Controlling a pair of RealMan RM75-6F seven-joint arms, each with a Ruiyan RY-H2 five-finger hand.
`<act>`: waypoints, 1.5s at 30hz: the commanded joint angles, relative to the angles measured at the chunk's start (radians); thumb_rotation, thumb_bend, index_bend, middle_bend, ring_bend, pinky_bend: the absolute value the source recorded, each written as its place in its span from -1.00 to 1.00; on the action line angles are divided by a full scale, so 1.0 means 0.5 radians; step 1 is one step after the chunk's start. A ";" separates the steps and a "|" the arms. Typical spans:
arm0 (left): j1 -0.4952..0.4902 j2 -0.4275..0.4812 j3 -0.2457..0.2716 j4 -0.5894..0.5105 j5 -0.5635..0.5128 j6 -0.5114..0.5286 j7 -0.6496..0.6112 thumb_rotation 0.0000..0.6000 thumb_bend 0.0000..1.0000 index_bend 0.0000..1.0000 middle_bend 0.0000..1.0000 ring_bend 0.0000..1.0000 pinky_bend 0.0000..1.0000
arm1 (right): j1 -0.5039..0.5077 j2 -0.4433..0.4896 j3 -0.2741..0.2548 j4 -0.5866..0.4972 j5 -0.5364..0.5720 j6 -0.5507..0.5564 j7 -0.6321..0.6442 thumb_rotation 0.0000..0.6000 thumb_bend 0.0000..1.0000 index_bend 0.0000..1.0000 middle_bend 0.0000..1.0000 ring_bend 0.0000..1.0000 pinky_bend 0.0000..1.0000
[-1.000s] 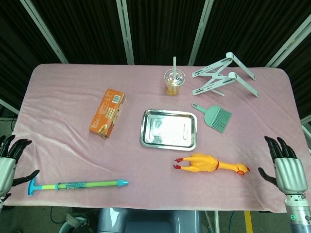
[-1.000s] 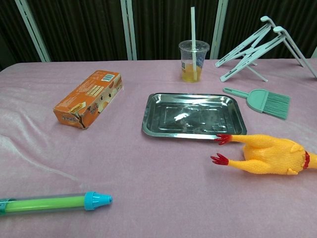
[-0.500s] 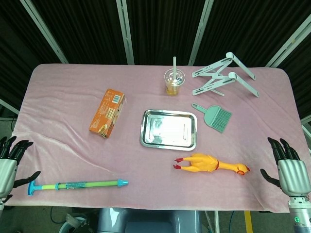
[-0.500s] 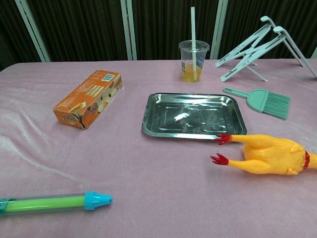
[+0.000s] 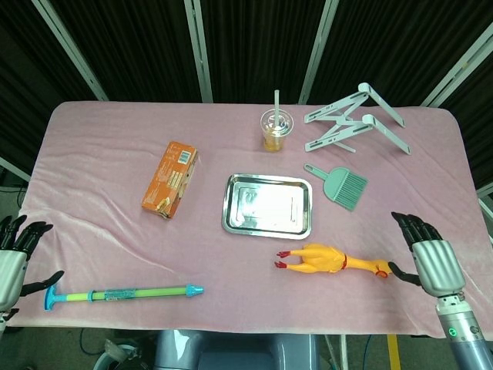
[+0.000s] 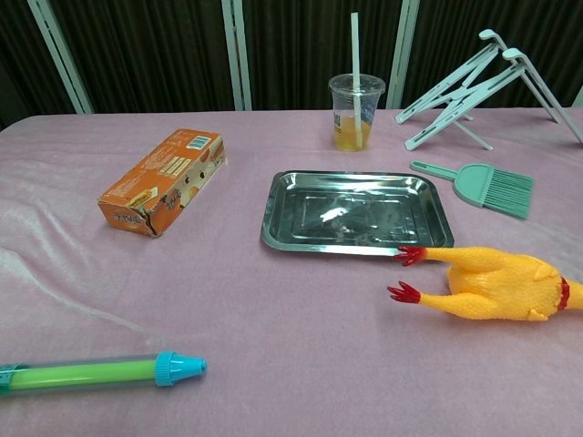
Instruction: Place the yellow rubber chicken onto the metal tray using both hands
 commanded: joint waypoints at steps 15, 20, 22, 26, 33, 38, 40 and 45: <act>-0.069 0.021 -0.030 0.000 -0.020 -0.085 -0.019 1.00 -0.92 -0.60 -0.63 -0.88 -1.00 | 0.275 -0.224 -0.098 0.281 0.151 -0.596 0.138 1.00 -0.52 -0.58 -0.56 -0.63 -0.51; -0.077 0.016 -0.026 0.000 -0.033 -0.110 -0.005 1.00 -0.92 -0.60 -0.63 -0.88 -1.00 | 0.291 -0.256 -0.103 0.363 0.159 -0.613 0.179 1.00 -0.52 -0.51 -0.52 -0.61 -0.50; -0.078 0.013 -0.023 -0.001 -0.040 -0.118 -0.001 1.00 -0.92 -0.60 -0.63 -0.88 -1.00 | 0.287 -0.273 -0.107 0.399 0.170 -0.610 0.194 1.00 -0.52 -0.47 -0.50 -0.59 -0.48; -0.083 0.013 -0.025 -0.006 -0.055 -0.132 0.008 1.00 -0.92 -0.60 -0.63 -0.88 -1.00 | 0.277 -0.308 -0.118 0.464 0.189 -0.613 0.248 1.00 -0.52 -0.39 -0.42 -0.54 -0.43; -0.091 0.017 -0.022 -0.014 -0.068 -0.154 0.011 1.00 -0.92 -0.60 -0.63 -0.88 -1.00 | 0.274 -0.380 -0.145 0.559 0.193 -0.628 0.304 1.00 -0.52 -0.36 -0.36 -0.48 -0.38; -0.091 0.014 -0.019 -0.010 -0.075 -0.158 0.007 1.00 -0.92 -0.60 -0.63 -0.88 -1.00 | 0.282 -0.420 -0.149 0.600 0.192 -0.634 0.332 1.00 -0.52 -0.32 -0.35 -0.45 -0.36; -0.091 0.013 -0.014 -0.006 -0.081 -0.167 0.004 1.00 -0.92 -0.60 -0.63 -0.88 -1.00 | 0.290 -0.434 -0.151 0.613 0.198 -0.652 0.338 1.00 -0.52 -0.30 -0.34 -0.44 -0.34; -0.092 0.005 -0.014 0.013 -0.104 -0.181 -0.014 1.00 -0.92 -0.60 -0.63 -0.88 -1.00 | 0.310 -0.478 -0.136 0.654 0.215 -0.670 0.350 1.00 -0.52 -0.18 -0.26 -0.34 -0.21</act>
